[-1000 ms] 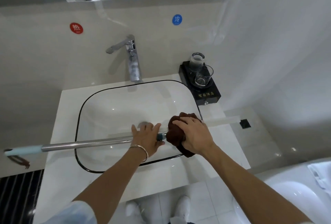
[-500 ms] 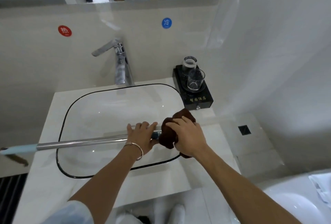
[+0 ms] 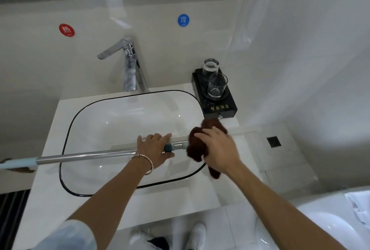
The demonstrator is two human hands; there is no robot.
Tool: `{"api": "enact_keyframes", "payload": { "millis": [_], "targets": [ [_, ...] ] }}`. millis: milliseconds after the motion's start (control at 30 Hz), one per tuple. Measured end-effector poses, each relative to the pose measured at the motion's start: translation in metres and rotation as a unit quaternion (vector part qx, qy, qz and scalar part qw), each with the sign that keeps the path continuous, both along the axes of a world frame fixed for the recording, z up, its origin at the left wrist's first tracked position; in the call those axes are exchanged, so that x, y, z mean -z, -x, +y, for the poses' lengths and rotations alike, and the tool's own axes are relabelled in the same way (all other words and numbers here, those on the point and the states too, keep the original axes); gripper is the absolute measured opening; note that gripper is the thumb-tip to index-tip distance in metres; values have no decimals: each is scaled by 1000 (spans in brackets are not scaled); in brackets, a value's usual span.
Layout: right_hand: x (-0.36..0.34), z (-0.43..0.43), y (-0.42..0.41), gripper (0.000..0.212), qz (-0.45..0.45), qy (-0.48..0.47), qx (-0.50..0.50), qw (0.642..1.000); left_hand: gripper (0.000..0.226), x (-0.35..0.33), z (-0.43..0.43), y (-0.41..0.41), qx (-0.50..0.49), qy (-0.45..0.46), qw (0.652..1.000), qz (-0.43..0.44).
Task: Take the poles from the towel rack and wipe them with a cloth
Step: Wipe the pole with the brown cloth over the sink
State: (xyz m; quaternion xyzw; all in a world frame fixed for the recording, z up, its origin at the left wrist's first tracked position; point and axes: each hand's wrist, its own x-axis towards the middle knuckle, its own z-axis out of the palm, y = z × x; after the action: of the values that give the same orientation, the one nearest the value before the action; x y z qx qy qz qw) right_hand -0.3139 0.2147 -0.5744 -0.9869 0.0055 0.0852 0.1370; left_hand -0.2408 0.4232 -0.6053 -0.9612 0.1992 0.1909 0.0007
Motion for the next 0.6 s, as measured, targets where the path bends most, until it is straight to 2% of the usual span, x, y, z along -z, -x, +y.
{"api": "enact_keyframes", "payload": {
  "millis": [100, 167, 267, 333, 400, 467, 533, 600],
  "targets": [
    [3, -61, 1, 57, -31, 22, 119, 992, 66, -1, -1, -1, 1, -5, 1000, 3],
    [7, -71, -2, 53, -50, 20, 155, 987, 66, -1, -1, -1, 1, -6, 1000, 2],
    [17, -24, 0, 60, -78, -13, 67, 995, 66, 0, -1, 0, 2, -7, 1000, 3],
    [20, 5, 8, 65, -66, -32, 0, 997, 66, 0, -1, 0, 3, -13, 1000, 1],
    [18, -9, 7, 68, -44, -35, -23, 998, 67, 0, 0, -1, 5, -16, 1000, 2],
    [18, -50, 5, 66, -56, -13, 17, 998, 67, -1, 1, -2, 9, -15, 1000, 8],
    [14, -93, 4, 60, -67, 11, 120, 991, 67, -2, 0, -2, 11, -13, 1000, 9],
    [11, -104, 4, 56, -65, 30, 169, 983, 67, -2, -1, -1, 10, -8, 1000, 9]
  ]
}}
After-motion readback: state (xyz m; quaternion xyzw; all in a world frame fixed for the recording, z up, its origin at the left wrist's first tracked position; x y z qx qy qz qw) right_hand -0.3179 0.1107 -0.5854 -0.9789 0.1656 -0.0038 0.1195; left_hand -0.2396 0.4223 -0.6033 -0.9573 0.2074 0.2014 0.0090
